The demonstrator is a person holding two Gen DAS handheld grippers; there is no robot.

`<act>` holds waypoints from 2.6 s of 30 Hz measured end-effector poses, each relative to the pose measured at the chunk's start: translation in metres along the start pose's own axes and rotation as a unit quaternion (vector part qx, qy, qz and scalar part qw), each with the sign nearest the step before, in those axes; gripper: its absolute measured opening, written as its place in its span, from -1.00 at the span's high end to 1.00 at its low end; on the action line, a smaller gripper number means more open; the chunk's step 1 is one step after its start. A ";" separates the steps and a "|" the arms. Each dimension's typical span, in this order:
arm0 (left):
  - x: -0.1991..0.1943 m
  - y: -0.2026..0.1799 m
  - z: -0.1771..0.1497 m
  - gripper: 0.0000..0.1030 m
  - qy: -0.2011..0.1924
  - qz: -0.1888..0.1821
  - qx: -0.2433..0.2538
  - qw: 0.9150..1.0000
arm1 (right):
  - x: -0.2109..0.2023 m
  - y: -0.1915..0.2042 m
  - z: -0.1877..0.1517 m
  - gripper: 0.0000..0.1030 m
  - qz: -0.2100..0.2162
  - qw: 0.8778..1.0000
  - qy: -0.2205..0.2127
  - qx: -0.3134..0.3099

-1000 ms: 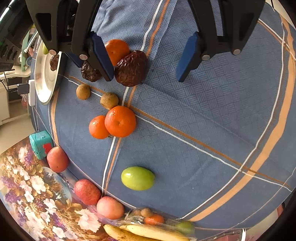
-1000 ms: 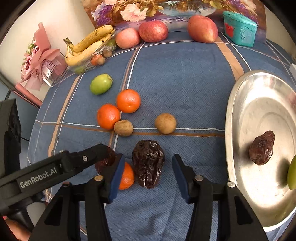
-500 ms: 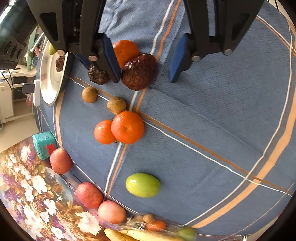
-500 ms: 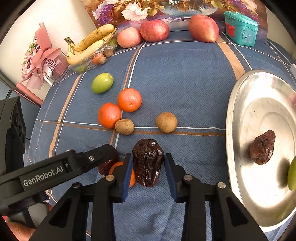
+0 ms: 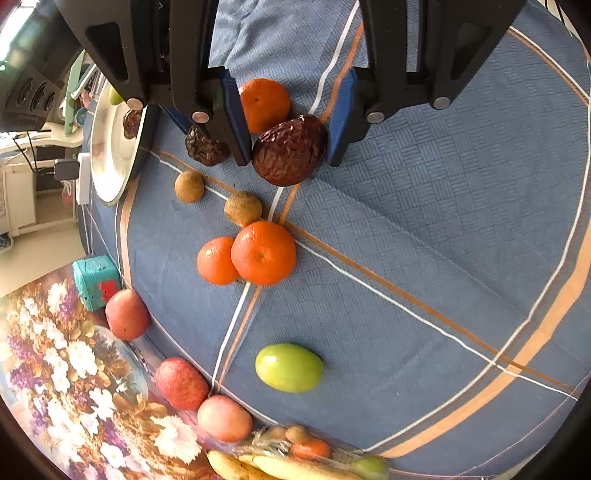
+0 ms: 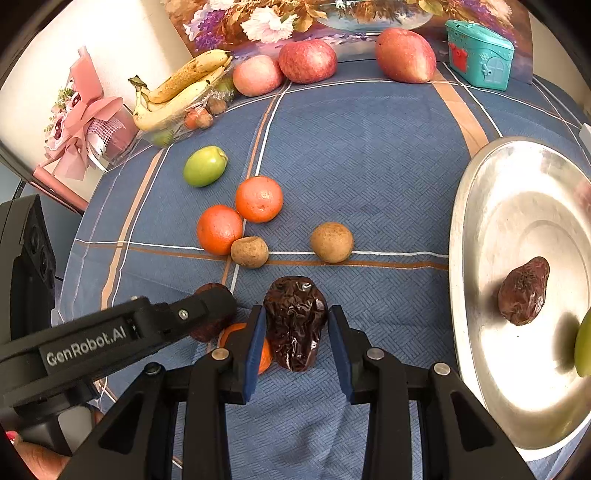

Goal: Organize fruits
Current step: 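Grasp a wrinkled dried date with the right tool while the left tool grasps another date, then carry both dates into the steel plate and open both tools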

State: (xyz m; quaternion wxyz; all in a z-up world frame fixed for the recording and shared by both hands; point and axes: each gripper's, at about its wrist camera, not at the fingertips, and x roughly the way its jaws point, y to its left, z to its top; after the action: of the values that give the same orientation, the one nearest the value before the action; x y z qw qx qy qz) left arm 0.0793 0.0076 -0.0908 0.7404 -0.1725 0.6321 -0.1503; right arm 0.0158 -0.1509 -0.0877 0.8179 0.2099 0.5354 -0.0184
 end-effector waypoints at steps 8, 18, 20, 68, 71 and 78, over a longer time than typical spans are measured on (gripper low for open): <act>-0.020 0.003 0.007 0.15 -0.049 0.000 -0.005 0.999 | -0.009 -0.001 -0.001 0.35 0.008 1.000 -0.011 0.001; -0.038 -0.005 0.011 0.15 -0.089 -0.006 0.000 0.996 | -0.041 -0.002 0.003 0.36 0.040 0.998 -0.056 0.014; -0.046 -0.008 0.011 0.15 -0.099 -0.011 0.005 0.995 | -0.048 -0.004 0.004 0.36 0.042 0.997 -0.063 0.019; 0.009 -0.171 -0.078 0.11 -0.041 -0.094 0.280 0.955 | -0.115 -0.164 -0.016 0.35 -0.092 0.959 -0.122 0.239; 0.008 -0.168 -0.075 0.11 -0.043 -0.095 0.269 0.958 | -0.114 -0.164 -0.015 0.35 -0.096 0.959 -0.121 0.236; 0.009 -0.150 -0.062 0.11 -0.055 -0.042 0.228 0.971 | -0.113 -0.163 -0.014 0.35 -0.105 0.961 -0.118 0.227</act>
State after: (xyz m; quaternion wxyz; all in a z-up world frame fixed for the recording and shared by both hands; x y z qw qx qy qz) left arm 0.0191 -0.1347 -0.0406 0.7868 -0.0339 0.5317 -0.3116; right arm -0.0857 -0.3162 -0.0456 0.7997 0.3290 0.4359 -0.2494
